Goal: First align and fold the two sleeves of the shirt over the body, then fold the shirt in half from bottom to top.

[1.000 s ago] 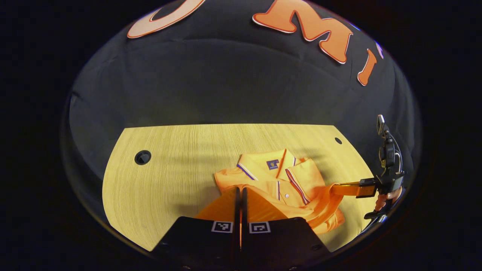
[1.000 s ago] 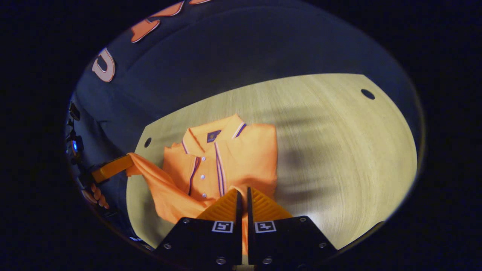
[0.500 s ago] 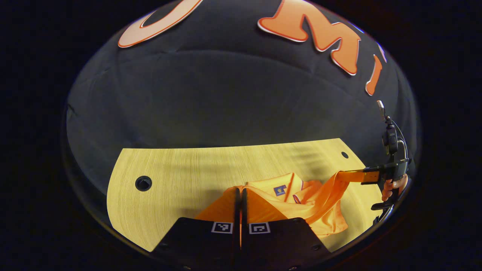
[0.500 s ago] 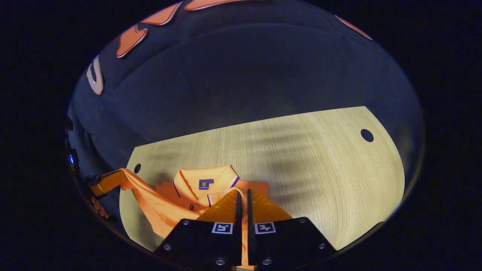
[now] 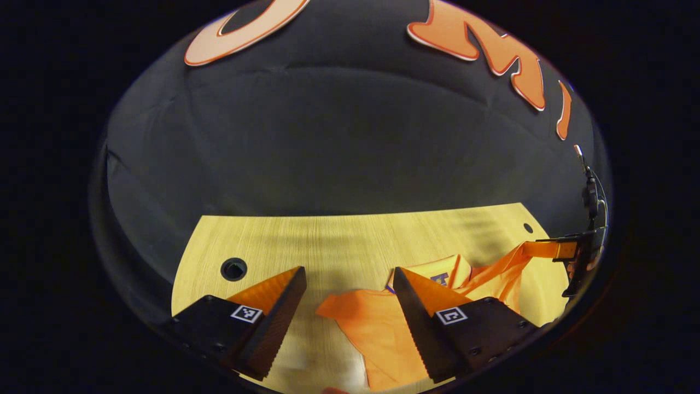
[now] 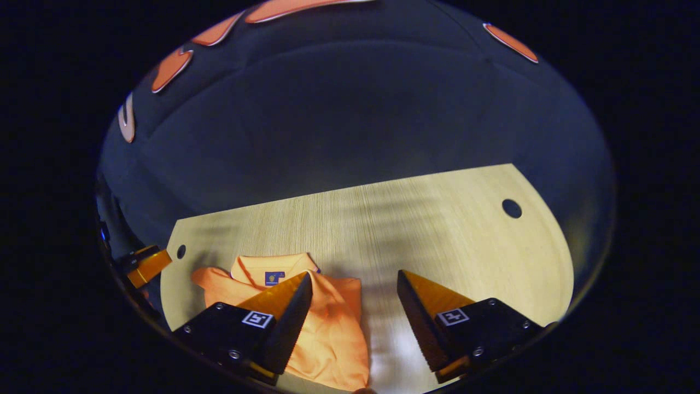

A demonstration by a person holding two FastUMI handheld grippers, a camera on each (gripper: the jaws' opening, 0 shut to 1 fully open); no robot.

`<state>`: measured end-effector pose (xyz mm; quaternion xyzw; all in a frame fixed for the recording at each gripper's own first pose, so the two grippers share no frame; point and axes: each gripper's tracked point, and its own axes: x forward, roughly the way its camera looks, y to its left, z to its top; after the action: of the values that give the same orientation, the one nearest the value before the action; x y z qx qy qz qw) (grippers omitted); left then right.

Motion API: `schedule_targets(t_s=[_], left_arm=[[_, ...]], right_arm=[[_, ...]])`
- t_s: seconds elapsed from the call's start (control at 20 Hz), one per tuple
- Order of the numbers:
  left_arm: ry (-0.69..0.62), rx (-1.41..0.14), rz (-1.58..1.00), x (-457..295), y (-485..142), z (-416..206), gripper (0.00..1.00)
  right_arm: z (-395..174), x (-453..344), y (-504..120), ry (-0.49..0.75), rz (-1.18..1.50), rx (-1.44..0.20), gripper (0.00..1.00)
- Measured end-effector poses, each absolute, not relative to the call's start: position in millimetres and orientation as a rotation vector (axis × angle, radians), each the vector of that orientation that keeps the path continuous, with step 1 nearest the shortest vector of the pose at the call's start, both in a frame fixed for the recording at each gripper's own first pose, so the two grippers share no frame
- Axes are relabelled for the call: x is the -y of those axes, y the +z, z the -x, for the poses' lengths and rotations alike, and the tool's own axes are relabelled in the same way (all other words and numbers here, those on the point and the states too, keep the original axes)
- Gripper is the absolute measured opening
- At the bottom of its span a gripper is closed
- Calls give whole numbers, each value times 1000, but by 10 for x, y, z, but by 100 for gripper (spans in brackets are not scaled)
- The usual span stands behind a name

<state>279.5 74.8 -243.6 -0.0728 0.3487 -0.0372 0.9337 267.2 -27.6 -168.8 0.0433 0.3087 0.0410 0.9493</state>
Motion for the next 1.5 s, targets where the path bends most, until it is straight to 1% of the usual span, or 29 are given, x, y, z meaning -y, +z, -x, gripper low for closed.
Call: schedule_targets(t_s=[0.1, 0.2, 0.3, 0.35, 0.45, 0.5, 0.55, 0.6, 0.65, 0.75, 0.85, 1.0, 1.2, 1.3, 1.4, 1.5], left_arm=[[-69, -653, 135, -699, -2160, -2694, 99], [-70, -607, 131, -638, -1915, -2545, 99], [-69, -592, 133, -547, -1729, -2363, 100], [-75, -589, 140, -479, -1668, -2272, 99], [-74, -585, 132, -385, -1590, -2137, 99], [-69, -589, 121, -375, -1583, -2056, 99], [-68, -578, 112, -358, -1532, -1988, 99], [-64, -569, 109, -350, -1481, -1931, 99], [-62, -557, 108, -346, -1417, -1880, 98], [-42, -525, 105, -365, -1252, -1752, 98], [-21, -474, 106, -398, -1022, -1650, 98], [14, -398, 100, -397, -682, -1390, 98], [41, -274, 115, -330, -219, -1020, 98], [51, -233, 111, -279, -83, -840, 98], [55, -209, 115, -236, 38, -641, 98], [57, -187, 112, -157, 117, -466, 98]], right_arm=[[-2572, 253, -1430, 92, -41, -545, 98], [-2485, 198, -1230, 105, -11, -480, 98], [-2432, 289, -1159, 78, 44, -461, 98], [-2406, 342, -1337, 74, 87, -533, 97], [-2004, 381, -1825, 120, 147, -803, 98], [-1820, 340, -1874, 164, 133, -864, 99], [-1698, 237, -1863, 209, 103, -838, 100], [-1582, 204, -1835, 242, 82, -827, 99], [-1476, 180, -1752, 266, 64, -798, 98], [-1585, 175, -1574, 291, 49, -697, 98], [-1509, 55, -1160, 297, 11, -581, 98], [-1316, 125, -618, 269, -14, -408, 98], [-941, 201, -80, 255, -32, -160, 98], [-716, 242, 102, 243, 20, -36, 96], [-473, 162, 228, 240, 63, 50, 97], [-289, 118, 329, 260, 85, 94, 96]])
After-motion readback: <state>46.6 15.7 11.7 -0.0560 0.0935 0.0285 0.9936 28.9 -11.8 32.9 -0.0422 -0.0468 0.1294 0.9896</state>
